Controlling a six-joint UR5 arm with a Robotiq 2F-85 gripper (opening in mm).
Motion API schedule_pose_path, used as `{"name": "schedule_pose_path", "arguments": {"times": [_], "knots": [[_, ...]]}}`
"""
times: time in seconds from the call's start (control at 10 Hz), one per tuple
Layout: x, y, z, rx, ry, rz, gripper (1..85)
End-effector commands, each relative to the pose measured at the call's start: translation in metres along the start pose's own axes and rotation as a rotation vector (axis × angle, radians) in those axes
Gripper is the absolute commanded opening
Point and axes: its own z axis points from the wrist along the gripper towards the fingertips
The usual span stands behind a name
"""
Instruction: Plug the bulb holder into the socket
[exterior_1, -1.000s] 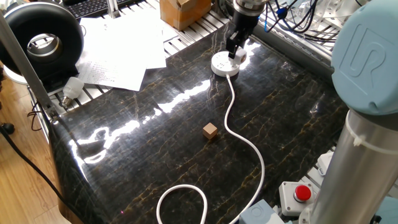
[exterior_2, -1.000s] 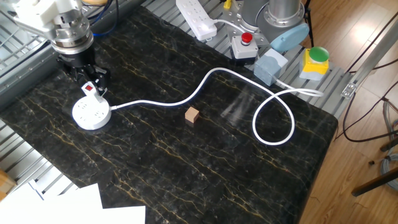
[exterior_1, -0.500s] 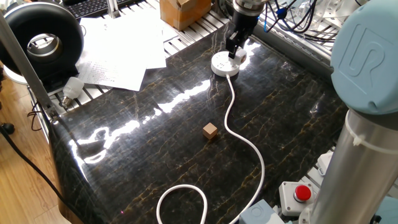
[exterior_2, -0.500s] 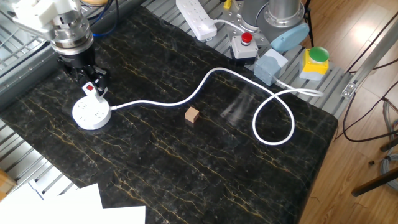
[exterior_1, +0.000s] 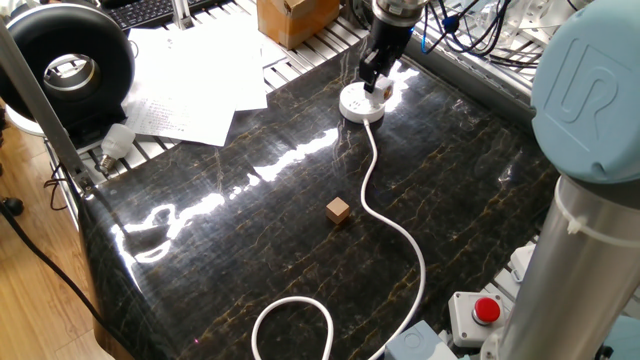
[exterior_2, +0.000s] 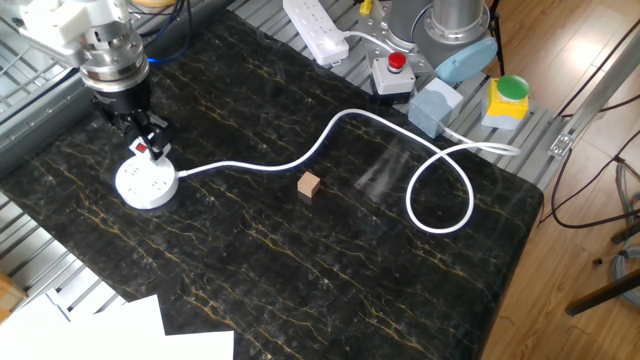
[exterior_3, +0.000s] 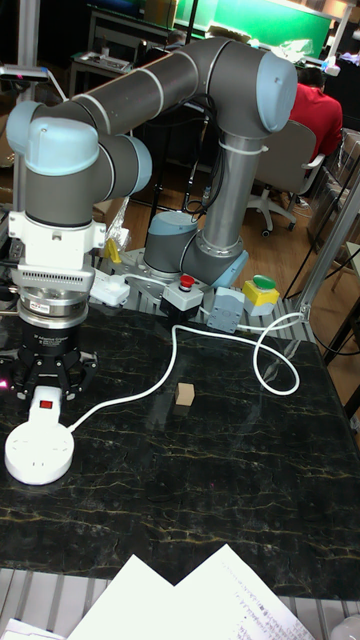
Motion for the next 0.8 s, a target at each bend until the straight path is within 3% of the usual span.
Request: {"name": "schedule_pose_path", "arguments": {"times": [0.0,0.7], "knots": [[-0.0056,0.0035,0.0004,-0.020,-0.035,0.029,1.3],[-0.0011,0.0029,-0.0013,-0.027,-0.053,0.008,1.3]]}}
